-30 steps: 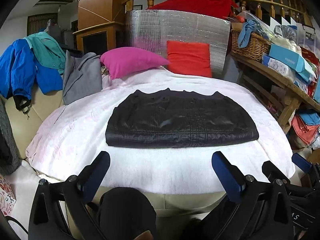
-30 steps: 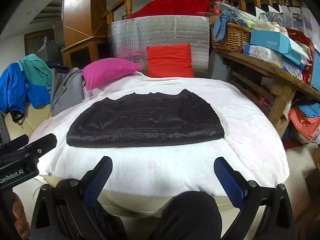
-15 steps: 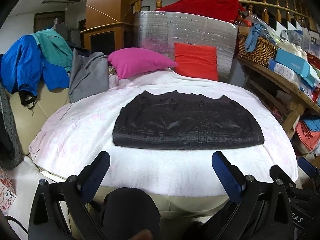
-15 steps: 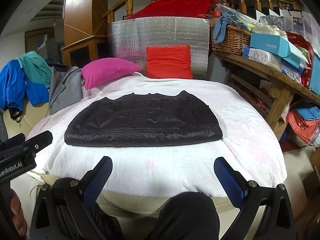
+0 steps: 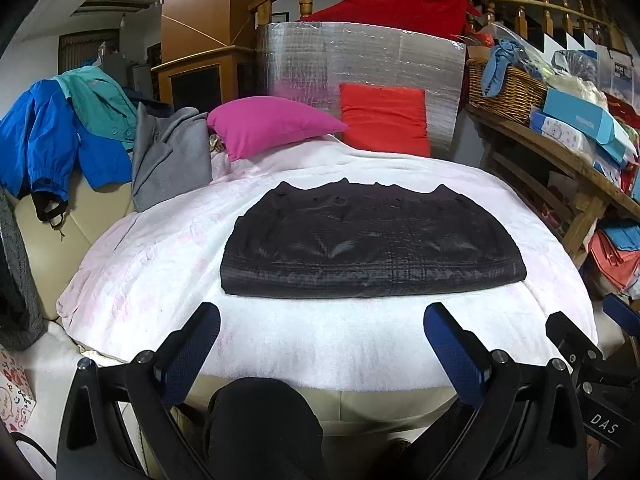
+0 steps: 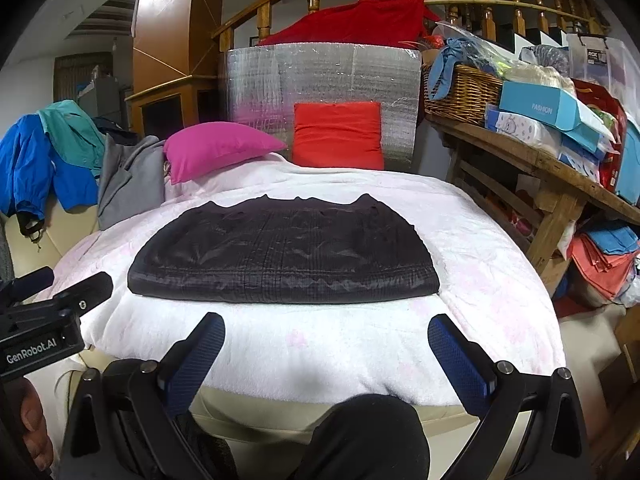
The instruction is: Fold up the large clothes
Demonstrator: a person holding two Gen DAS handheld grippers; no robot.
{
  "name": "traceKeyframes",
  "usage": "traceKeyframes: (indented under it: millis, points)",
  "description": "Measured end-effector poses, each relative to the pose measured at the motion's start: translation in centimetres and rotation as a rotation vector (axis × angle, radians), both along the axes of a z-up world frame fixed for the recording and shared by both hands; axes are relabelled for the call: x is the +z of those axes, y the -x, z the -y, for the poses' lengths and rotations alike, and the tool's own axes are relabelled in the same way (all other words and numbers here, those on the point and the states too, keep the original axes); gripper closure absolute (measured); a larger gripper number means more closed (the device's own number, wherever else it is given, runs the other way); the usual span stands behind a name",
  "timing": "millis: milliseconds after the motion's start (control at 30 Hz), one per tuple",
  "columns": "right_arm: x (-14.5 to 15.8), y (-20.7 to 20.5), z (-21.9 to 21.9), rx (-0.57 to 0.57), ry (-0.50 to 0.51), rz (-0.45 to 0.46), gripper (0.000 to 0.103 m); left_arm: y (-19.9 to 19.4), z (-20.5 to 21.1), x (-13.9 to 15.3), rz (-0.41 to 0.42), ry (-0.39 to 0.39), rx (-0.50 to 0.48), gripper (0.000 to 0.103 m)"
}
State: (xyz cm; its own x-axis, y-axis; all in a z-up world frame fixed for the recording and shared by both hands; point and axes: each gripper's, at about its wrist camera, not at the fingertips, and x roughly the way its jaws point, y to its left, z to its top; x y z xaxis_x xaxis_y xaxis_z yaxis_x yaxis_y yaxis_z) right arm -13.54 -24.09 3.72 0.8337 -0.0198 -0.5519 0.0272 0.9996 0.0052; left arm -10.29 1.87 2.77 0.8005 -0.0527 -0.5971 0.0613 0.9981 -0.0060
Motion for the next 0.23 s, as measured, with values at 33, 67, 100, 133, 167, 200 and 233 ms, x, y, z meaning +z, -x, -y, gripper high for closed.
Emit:
traceKeyframes:
  millis: [33, 67, 100, 133, 167, 200, 233]
  points:
    - [-0.02, -0.04, 0.03, -0.001, 0.000, -0.001, 0.000, 0.03, 0.05, 0.02, 0.001, -0.001, -0.003, 0.002]
    - [0.00, -0.09, 0.05, 0.000, 0.000, -0.002, 0.000, 0.03, 0.12, 0.03, 0.003, -0.004, -0.004, 0.002]
    - [0.03, -0.11, 0.06, 0.001, 0.000, -0.003, 0.000, 0.04, 0.18, 0.05, 0.004, -0.008, -0.005, 0.002]
    - [0.08, -0.13, 0.04, 0.001, 0.002, -0.002, 0.000, 0.06, 0.22, 0.09, 0.007, -0.010, -0.007, 0.002]
    - [0.15, -0.14, 0.01, 0.001, 0.004, 0.000, 0.000, 0.05, 0.25, 0.10, 0.007, -0.011, -0.009, 0.002]
    - [0.21, -0.18, -0.03, 0.002, 0.004, 0.001, 0.000, 0.02, 0.30, 0.13, 0.006, -0.010, -0.012, 0.002]
    - [0.25, -0.23, -0.06, 0.002, 0.005, 0.000, 0.000, 0.01, 0.31, 0.16, 0.007, -0.009, -0.013, 0.002]
